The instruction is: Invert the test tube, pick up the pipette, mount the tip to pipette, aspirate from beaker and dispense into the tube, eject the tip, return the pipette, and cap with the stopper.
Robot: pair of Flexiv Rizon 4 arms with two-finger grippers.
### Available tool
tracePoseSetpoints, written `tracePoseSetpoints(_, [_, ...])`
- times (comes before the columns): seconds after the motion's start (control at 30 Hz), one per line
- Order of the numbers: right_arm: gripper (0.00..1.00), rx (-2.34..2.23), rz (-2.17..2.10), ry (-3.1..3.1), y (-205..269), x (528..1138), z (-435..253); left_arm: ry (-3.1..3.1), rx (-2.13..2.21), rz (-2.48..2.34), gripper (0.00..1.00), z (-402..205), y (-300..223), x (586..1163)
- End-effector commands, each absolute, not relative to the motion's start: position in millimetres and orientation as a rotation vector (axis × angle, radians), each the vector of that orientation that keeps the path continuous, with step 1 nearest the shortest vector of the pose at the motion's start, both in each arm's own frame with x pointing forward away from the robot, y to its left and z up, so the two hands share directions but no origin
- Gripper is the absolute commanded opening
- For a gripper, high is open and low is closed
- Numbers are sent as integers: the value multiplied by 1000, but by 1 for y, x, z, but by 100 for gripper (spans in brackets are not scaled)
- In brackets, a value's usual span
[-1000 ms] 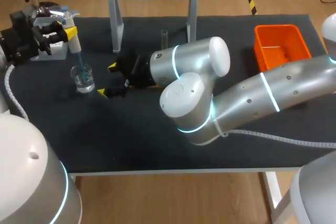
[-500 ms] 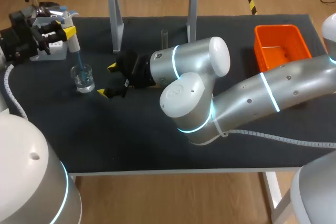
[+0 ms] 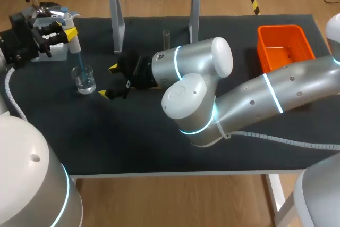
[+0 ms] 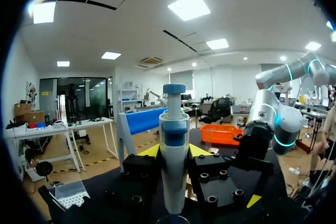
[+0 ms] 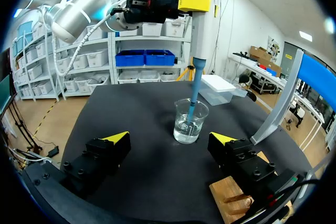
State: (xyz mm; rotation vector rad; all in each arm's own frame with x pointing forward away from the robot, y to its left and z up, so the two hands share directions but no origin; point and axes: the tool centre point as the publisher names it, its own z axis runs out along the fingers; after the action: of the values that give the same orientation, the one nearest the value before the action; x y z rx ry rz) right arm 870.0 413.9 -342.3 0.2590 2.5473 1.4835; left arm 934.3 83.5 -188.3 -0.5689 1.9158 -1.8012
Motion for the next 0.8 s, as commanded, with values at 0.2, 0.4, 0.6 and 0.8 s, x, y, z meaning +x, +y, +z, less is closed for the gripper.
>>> tracePoseSetpoints(0.2, [100,259,1487,2545,415,870,-344,1919,-564,-1787,0,-188,81,929])
tracePoseSetpoints(0.4, [100,259,1487,2545,415,870,-344,1922,-571,-1787,0,-188,80,928])
tracePoseSetpoints(0.6, [100,259,1487,2545,415,870,-344,1922,-576,-1786,0,-189,80,928])
tracePoseSetpoints(0.8, [100,259,1487,2545,415,870,-344,1922,-576,-1786,0,-189,80,928])
